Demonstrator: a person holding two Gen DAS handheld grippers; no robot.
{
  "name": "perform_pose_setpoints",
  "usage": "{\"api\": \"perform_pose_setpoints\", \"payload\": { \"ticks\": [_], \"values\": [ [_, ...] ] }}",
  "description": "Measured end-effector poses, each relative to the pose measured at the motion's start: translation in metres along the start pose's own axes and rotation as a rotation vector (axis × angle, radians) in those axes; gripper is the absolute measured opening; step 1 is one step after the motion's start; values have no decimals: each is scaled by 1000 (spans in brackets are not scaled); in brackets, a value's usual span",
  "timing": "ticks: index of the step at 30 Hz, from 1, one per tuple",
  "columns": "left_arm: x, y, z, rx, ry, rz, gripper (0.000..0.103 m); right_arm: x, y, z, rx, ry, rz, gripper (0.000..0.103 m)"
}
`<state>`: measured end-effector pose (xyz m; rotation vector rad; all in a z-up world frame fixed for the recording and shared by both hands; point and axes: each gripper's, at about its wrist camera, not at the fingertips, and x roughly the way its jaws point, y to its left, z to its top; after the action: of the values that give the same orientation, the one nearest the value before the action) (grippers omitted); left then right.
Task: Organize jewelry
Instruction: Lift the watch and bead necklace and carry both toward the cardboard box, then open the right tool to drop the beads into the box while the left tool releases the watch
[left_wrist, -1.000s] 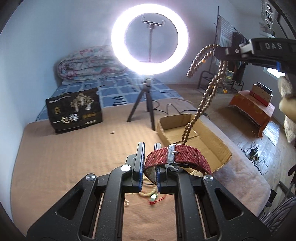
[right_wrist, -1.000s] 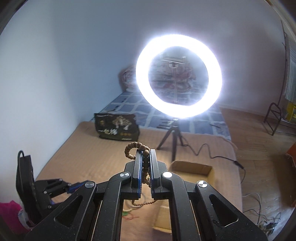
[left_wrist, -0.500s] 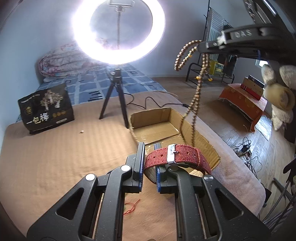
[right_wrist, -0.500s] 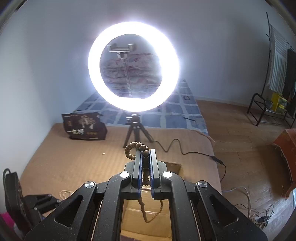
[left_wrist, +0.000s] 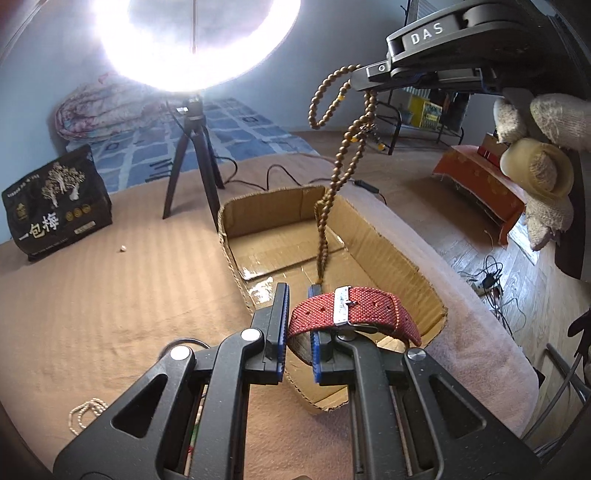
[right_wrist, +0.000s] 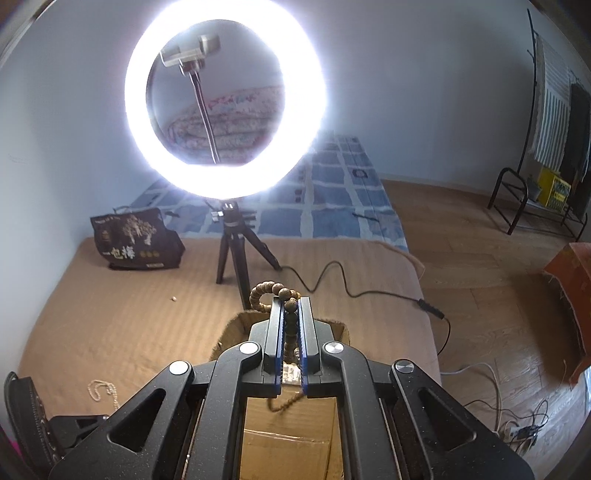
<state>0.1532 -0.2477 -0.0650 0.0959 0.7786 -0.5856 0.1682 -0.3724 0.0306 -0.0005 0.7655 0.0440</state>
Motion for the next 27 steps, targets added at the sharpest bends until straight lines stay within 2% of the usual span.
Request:
{"api": "perform_pose_setpoints", "payload": {
  "ticks": [13,22,25,27],
  "values": [
    [32,-3,-13,-1,87,-32,9,51,-22,-33,62,103,26,5],
    [39,-6,-16,10,116,-41,9,68,-21,-48,69,157,46,5],
    [42,-6,-17,1,129,-46,16,71,-22,-50,74,173,52,5],
    [43,-6,-17,-4,133,-41,29,73,-23,-52,80,179,56,5]
  ]
}}
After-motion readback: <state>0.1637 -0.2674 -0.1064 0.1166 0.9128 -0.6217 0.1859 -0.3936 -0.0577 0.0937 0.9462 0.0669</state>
